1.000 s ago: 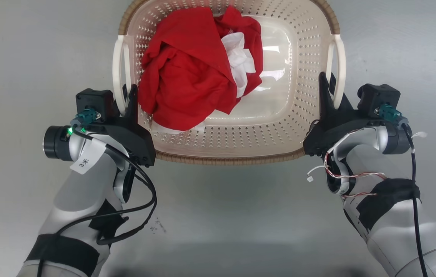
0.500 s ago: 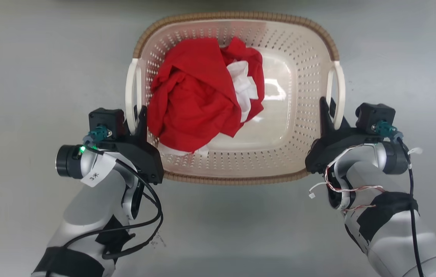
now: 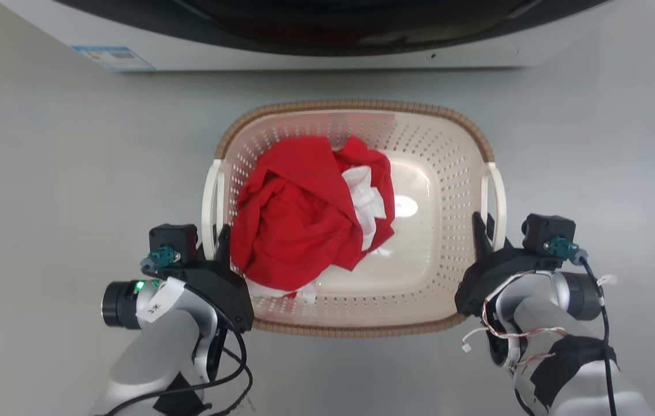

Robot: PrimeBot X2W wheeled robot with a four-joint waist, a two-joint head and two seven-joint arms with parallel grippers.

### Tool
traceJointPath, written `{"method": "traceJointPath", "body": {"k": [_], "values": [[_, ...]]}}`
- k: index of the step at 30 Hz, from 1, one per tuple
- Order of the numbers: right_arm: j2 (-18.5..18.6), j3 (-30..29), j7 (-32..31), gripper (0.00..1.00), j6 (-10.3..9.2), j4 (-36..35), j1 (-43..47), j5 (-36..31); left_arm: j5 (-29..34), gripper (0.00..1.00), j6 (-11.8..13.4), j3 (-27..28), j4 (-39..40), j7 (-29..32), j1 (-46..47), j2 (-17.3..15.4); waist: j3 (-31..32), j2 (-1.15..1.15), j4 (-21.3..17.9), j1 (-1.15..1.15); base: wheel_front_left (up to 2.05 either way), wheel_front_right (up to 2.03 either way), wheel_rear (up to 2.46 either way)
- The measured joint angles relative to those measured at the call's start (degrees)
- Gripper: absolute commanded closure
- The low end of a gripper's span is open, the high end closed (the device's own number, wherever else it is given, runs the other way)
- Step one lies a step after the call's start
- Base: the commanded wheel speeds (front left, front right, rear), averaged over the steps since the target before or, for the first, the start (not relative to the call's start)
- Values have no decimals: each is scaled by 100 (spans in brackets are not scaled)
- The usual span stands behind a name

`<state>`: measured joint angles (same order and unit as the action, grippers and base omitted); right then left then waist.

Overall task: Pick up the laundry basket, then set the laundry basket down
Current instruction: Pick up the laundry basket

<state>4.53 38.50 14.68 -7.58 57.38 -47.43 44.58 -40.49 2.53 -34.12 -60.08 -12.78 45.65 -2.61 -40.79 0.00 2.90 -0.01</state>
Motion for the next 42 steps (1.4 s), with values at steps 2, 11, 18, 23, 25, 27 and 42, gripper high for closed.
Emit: {"method": "traceJointPath", "body": {"k": [2, 11, 18, 23, 25, 27, 42], "values": [[-5, 68, 0, 100, 0, 25, 99, 60, -126, 100, 0, -54, -34, 0, -83, 9, 158, 0, 8, 0, 0, 0, 0], [-34, 266, -1, 100, 0, 54, 633, 525, -452, 100, 52, -342, -85, 10, -543, 20, 895, 0, 43, -1, 0, 0, 0], [-37, 671, -5, 100, 0, 86, 1024, 745, -605, 100, 81, -565, -240, 166, -897, 16, 1488, 0, 42, -1, 0, 0, 0], [-37, 889, -125, 100, 0, 155, 1290, 946, -702, 100, 127, -811, -222, 322, -1160, 4, 1914, 1, 22, 0, 0, 0, 0], [-37, 970, -201, 100, 0, 200, 1405, 1020, -798, 100, 152, -934, -193, 405, -1292, -4, 2086, 1, 16, 0, 0, 0, 0], [-36, 1048, -260, 100, 0, 221, 1533, 1089, -890, 100, 159, -1036, -180, 491, -1439, -11, 2258, 1, 12, 0, 0, 0, 0], [-55, 1558, -795, 100, -2, 205, 2464, 1771, -1302, 100, 209, -1370, -337, 1076, -2351, -19, 3540, 1, 20, 0, 0, 0, 0]]}}
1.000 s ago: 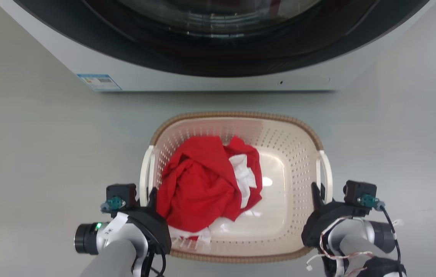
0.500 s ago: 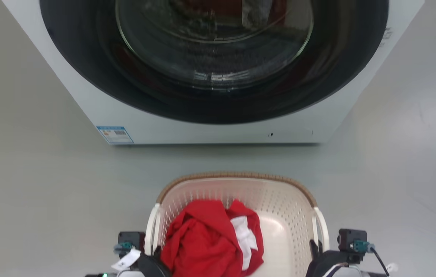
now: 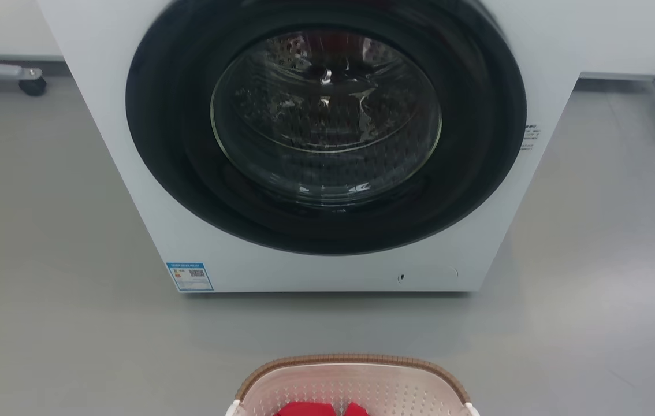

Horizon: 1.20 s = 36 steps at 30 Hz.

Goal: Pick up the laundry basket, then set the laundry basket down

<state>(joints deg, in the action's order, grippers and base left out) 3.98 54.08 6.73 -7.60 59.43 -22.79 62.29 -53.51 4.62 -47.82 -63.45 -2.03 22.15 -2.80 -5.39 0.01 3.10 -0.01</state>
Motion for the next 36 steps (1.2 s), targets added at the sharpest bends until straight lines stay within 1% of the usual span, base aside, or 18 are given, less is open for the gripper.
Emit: {"method": "traceJointPath", "body": {"k": [7, 12, 17, 21, 36], "values": [[-3, 188, -169, 100, -4, -29, 156, 237, -90, 100, 32, -85, -45, 194, -166, -10, 476, 0, -24, 0, 0, 0, 0], [0, 275, -225, 100, -4, -30, 235, 363, -159, 100, 44, -145, -43, 296, -193, -18, 637, 0, -61, 1, 0, 0, 0], [1, 379, -272, 100, -7, -30, 246, 474, -249, 100, 52, -201, -49, 350, -264, -31, 692, -1, -101, 1, 0, 0, 0], [3, 447, -309, 100, -46, -30, 246, 582, -271, 100, 77, -246, -51, 398, -265, -32, 706, -1, -123, 1, 0, 0, 0], [9, 657, -263, 100, -47, -3, 236, 826, -343, 100, 116, -334, -49, 444, -263, -38, 664, -2, -166, 2, 0, 0, 0]]}}
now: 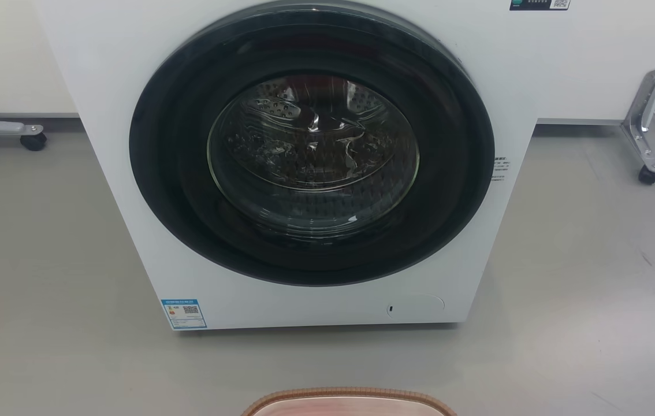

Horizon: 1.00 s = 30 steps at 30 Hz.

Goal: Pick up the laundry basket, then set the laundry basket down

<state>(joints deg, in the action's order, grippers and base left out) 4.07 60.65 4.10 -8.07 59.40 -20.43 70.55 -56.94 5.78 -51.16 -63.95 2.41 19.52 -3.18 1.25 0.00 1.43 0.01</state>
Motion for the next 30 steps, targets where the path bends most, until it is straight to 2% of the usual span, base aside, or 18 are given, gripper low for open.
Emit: {"method": "traceJointPath", "body": {"k": [30], "values": [[2, 424, 127, 100, 0, 64, -127, 455, -152, 100, 29, -161, -46, -8, 31, -8, -56, 0, -27, 0, 0, 0, 0]]}}
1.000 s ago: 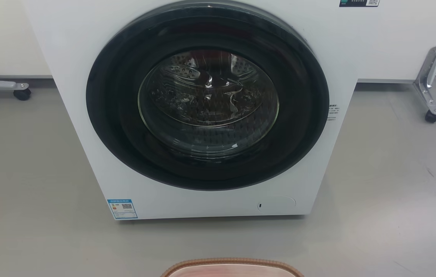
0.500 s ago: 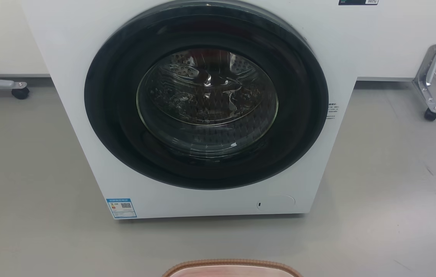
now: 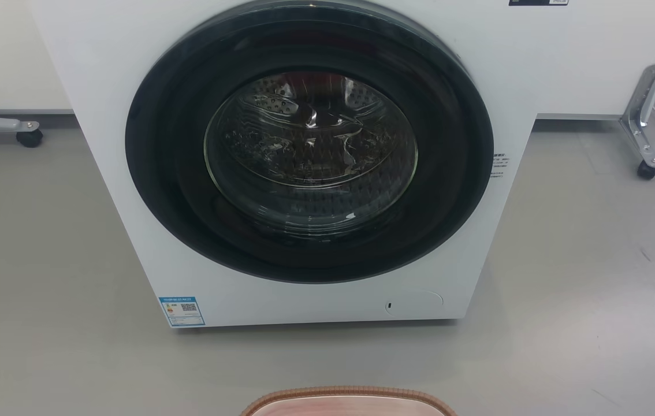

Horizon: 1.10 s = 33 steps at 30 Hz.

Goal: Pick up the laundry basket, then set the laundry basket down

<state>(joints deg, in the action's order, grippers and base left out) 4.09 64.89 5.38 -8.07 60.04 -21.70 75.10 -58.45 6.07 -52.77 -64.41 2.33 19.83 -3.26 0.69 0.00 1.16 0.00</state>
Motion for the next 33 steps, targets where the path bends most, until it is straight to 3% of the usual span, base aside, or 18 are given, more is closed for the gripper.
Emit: {"method": "traceJointPath", "body": {"k": [16, 33], "values": [[3, 167, 82, 100, 0, 45, -110, 164, -154, 100, 5, -58, -5, -44, 126, -3, -158, 0, 8, 0, 0, 0, 0], [-19, 114, 332, 100, 2, 409, -1945, 1, -147, 100, 27, 194, -4, -288, 1603, -12, -1203, -1, 75, 1, 0, 0, 0]]}}
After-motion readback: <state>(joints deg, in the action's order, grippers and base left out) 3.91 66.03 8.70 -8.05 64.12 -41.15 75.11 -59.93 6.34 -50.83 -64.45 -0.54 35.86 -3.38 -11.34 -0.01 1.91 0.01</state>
